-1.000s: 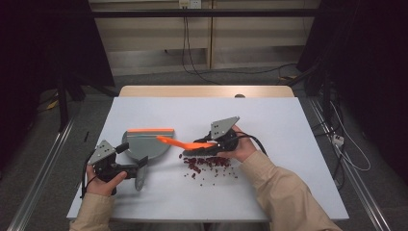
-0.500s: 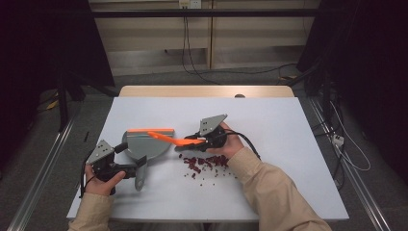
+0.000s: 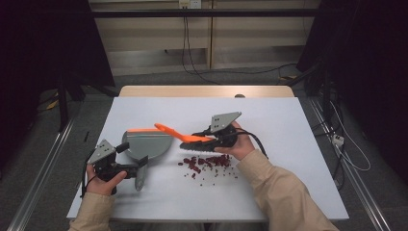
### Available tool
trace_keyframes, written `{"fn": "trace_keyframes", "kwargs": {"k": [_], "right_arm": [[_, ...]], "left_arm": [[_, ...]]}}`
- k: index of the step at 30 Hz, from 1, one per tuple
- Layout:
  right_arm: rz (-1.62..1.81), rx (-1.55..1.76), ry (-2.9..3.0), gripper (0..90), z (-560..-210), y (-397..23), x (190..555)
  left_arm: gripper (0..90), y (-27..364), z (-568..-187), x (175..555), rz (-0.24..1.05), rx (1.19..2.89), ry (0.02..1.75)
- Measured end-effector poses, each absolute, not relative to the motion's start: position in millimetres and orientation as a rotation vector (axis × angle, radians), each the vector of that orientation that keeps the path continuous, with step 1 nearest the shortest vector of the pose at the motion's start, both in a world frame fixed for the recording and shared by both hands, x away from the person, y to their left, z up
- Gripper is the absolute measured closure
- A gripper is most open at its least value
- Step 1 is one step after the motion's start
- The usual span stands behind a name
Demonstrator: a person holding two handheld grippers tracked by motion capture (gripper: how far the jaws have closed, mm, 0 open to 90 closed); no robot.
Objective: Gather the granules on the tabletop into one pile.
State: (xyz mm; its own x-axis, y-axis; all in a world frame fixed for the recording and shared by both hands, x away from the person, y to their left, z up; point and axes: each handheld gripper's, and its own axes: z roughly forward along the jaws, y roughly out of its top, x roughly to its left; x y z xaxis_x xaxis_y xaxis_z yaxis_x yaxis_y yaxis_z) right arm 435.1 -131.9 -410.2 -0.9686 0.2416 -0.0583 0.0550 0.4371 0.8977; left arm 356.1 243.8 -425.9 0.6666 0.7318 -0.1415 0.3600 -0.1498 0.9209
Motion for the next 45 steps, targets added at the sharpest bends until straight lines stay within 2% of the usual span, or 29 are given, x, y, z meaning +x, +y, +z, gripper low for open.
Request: {"fn": "trace_keyframes", "kwargs": {"k": [8, 15, 17, 21, 24, 32, 45], "right_arm": [[1.377, 0.564, 2.483, 70.9, -419, -180, 460], [1.262, 0.734, 2.550, 68.8, -425, -191, 464], [1.191, 0.770, 2.559, 64.7, -419, -191, 461], [1.058, 0.793, 2.589, 69.7, -407, -188, 457], [0.997, 0.813, 2.621, 70.2, -408, -187, 456], [1.055, 0.847, 2.581, 71.3, -412, -191, 440], [1.118, 0.714, 2.600, 71.3, -412, -174, 402]], "left_arm": [[4.6, 241, -426, 356, 0.400, 1.757, 0.876], [4.6, 241, -426, 356, 0.400, 1.758, 0.875], [4.6, 241, -426, 356, 0.400, 1.762, 0.872], [4.6, 241, -426, 355, 0.399, 1.766, 0.867], [4.6, 241, -425, 355, 0.399, 1.766, 0.863], [4.6, 239, -425, 355, 0.399, 1.772, 0.854], [4.6, 237, -423, 353, 0.403, 1.769, 0.850]]}}
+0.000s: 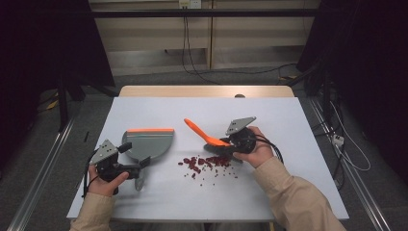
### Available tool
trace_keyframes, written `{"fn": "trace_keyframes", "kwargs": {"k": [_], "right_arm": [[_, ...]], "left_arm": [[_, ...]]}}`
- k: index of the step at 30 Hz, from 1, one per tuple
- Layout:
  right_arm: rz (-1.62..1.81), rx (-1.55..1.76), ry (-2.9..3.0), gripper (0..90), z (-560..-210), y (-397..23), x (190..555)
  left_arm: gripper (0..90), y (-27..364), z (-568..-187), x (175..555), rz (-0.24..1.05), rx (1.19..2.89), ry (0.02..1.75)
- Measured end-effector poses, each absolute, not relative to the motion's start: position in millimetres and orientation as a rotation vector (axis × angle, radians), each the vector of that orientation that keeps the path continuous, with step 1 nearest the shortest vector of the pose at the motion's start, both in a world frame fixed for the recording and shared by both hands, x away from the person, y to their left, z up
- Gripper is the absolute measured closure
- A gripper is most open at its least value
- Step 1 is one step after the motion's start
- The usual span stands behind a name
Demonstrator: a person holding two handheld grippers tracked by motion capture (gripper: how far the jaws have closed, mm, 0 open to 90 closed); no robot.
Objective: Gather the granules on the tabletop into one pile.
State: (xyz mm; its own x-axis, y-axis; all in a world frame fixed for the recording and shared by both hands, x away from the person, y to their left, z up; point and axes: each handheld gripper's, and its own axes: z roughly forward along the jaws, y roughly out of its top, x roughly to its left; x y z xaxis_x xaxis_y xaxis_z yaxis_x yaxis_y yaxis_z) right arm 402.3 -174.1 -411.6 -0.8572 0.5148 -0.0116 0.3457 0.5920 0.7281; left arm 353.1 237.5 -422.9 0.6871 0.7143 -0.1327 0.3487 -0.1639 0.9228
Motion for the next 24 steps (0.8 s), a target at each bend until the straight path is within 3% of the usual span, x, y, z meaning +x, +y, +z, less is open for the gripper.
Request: {"fn": "trace_keyframes", "kwargs": {"k": [11, 24], "right_arm": [[1.224, 0.862, 2.432, 71.3, -389, -172, 397], [1.445, 1.079, 2.363, 71.3, -382, -116, 368]], "left_arm": [[4.6, 237, -423, 354, 0.402, 1.768, 0.848], [4.6, 238, -423, 352, 0.408, 1.761, 0.854]]}}
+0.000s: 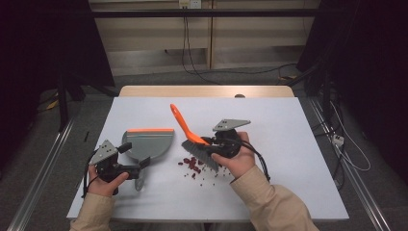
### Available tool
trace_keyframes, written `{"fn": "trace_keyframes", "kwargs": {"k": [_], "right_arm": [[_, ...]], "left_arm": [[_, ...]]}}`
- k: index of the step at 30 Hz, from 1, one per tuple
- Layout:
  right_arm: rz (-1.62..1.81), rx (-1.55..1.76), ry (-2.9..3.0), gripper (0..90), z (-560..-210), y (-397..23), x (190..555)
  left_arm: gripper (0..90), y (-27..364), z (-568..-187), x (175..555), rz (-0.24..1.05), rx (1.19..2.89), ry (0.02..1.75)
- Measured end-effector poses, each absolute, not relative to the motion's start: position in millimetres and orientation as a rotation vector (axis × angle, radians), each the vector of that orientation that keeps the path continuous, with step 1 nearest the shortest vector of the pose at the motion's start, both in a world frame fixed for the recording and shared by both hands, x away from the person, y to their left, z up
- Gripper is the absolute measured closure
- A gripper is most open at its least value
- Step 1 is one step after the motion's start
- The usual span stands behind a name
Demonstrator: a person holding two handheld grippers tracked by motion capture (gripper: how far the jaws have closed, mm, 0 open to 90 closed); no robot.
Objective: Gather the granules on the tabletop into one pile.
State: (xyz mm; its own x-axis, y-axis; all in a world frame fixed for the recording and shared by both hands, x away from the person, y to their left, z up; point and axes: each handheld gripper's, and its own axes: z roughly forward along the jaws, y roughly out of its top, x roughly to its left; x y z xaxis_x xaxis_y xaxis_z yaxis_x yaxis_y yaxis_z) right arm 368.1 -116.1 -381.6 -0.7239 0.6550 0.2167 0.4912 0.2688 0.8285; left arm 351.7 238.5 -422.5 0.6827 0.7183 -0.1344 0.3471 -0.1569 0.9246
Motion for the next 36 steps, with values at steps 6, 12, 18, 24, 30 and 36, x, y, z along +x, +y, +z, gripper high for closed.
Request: {"fn": "trace_keyframes", "kwargs": {"k": [6, 12, 18, 24, 30, 36], "right_arm": [[1.508, 1.134, 2.409, 71.3, -394, -90, 360], [1.576, 1.200, 2.433, 71.3, -405, -71, 353], [1.617, 1.252, 2.455, 71.3, -414, -59, 350], [1.504, 1.271, 2.480, 71.3, -427, -52, 350], [1.464, 1.335, 2.466, 71.1, -430, -61, 357], [1.452, 1.395, 2.437, 70.7, -433, -74, 359]], "left_arm": [[4.6, 240, -422, 351, 0.407, 1.758, 0.855], [4.6, 240, -423, 352, 0.405, 1.756, 0.856], [4.6, 240, -423, 351, 0.410, 1.769, 0.848], [4.6, 242, -423, 350, 0.409, 1.769, 0.851], [4.6, 244, -422, 349, 0.415, 1.760, 0.854], [4.6, 243, -422, 349, 0.417, 1.767, 0.850]]}}
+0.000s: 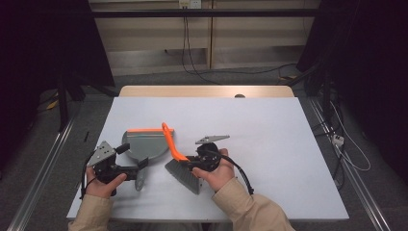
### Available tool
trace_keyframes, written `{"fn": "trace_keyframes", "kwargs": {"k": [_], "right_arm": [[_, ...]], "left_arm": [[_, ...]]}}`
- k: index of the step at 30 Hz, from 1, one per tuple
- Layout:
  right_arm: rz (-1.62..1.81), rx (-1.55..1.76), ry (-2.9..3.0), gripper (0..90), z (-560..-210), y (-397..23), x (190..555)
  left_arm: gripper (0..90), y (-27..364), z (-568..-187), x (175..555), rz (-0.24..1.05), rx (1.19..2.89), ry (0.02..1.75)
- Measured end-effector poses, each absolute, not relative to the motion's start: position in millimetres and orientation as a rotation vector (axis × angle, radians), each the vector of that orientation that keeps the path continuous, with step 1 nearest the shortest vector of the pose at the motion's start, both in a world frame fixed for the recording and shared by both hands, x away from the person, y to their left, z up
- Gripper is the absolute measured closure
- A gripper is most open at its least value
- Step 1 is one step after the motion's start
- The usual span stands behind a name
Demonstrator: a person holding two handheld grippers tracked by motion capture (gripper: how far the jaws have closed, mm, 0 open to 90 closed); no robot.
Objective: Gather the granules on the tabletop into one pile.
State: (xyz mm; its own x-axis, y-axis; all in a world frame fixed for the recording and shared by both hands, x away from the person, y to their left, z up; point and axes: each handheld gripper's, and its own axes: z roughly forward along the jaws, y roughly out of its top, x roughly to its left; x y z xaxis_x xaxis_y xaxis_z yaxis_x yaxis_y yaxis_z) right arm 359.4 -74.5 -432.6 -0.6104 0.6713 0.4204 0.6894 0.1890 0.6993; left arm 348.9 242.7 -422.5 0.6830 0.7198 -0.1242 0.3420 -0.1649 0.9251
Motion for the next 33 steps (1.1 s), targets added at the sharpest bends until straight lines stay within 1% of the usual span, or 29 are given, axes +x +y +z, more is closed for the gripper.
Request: {"fn": "trace_keyframes", "kwargs": {"k": [23, 33], "right_arm": [[-1.394, -1.564, -2.373, 70.3, -433, -134, 365], [-1.382, -1.604, -2.380, 70.3, -432, -153, 367]], "left_arm": [[4.6, 241, -422, 350, 0.421, 1.767, 0.850], [4.6, 238, -423, 351, 0.418, 1.771, 0.850]]}}
